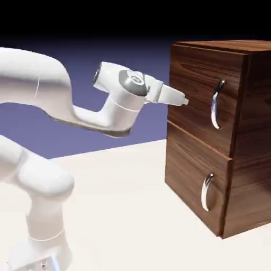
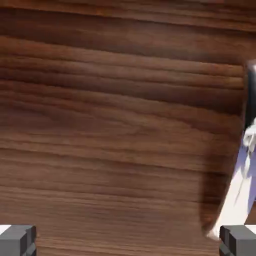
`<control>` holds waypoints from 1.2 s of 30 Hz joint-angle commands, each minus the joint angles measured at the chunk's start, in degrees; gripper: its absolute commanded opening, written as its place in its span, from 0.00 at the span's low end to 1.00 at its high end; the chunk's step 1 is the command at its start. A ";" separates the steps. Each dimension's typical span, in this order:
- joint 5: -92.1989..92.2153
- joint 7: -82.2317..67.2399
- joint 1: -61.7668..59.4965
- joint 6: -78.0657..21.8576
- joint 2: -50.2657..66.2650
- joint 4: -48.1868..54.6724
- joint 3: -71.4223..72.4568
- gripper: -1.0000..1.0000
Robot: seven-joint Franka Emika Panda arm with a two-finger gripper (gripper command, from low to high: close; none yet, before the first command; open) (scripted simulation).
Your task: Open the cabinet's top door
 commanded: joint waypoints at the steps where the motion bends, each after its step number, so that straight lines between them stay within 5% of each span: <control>1: -2.50 1.87 0.79 -0.17 -0.34 0.34 -0.89 1.00; 25: -62.30 46.58 19.80 -4.37 -8.52 8.46 -22.28 1.00; 32: -65.00 48.63 30.49 -6.02 -4.59 16.18 -29.16 1.00; 33: -65.00 48.63 30.49 -6.02 -4.59 16.18 -29.16 0.00; 36: -62.78 48.64 26.34 -8.22 -4.00 12.94 -25.94 0.00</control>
